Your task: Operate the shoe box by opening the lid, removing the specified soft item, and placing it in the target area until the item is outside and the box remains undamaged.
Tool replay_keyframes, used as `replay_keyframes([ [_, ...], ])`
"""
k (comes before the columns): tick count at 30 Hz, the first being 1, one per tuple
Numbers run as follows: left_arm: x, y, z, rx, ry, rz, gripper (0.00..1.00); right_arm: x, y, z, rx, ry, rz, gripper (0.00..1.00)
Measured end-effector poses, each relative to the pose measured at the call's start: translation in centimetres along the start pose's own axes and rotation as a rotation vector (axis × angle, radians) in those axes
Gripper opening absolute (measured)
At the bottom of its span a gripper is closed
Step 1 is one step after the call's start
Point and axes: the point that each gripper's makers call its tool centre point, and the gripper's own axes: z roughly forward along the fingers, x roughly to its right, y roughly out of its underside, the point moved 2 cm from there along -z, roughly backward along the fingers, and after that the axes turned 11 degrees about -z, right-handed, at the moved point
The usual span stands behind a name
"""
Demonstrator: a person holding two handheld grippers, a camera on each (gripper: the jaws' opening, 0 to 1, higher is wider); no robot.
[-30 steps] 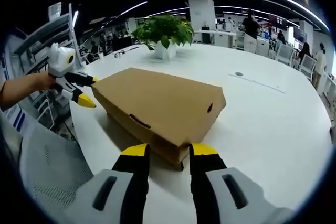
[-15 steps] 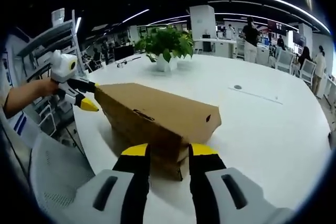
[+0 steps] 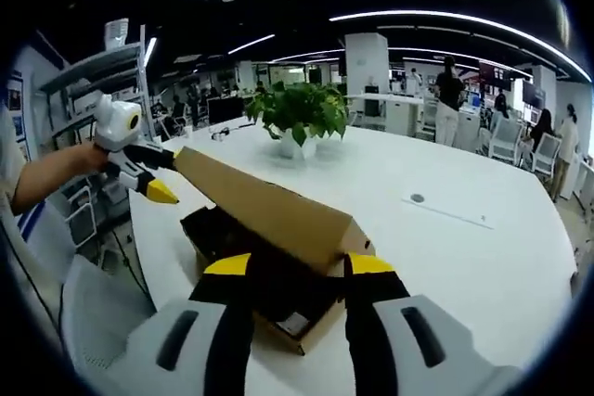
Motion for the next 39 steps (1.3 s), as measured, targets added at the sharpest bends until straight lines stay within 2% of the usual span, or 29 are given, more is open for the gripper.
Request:
replay_keyframes([
  [11, -1.1, -3.2, 1.0, 0.075, -0.017, 0.008, 0.6, 2.3, -2.7, 1.4, 0.032, 0.01, -0.059, 0.38],
  [17, -2.4, -4.8, 1.8, 0.117, -0.047, -0.003, 0.55, 3.6, -3.7, 2.4, 0.043, 0.016, -0.075, 0.39],
  [21, -3.4, -5.7, 2.5, 0.132, -0.098, 0.013, 0.48, 4.6, -4.2, 3.1, 0.042, 0.024, -0.086, 0.39],
  [27, -4.3, -6.6, 3.4, 0.145, -0.144, 0.015, 0.43, 5.8, -4.7, 4.2, 0.039, 0.039, -0.094, 0.37],
  [33, -6.1, -7.4, 3.9, 0.17, -0.243, 0.035, 0.26, 7.0, -5.0, 5.1, 0.034, 0.061, -0.1, 0.34],
  [35, -6.3, -7.4, 4.3, 0.164, -0.253, 0.012, 0.24, 7.3, -5.0, 5.3, 0.034, 0.068, -0.096, 0.33],
  [39, -6.4, -7.1, 5.2, 0.149, -0.285, 0.026, 0.24, 8.0, -5.0, 5.6, 0.028, 0.084, -0.106, 0.29],
])
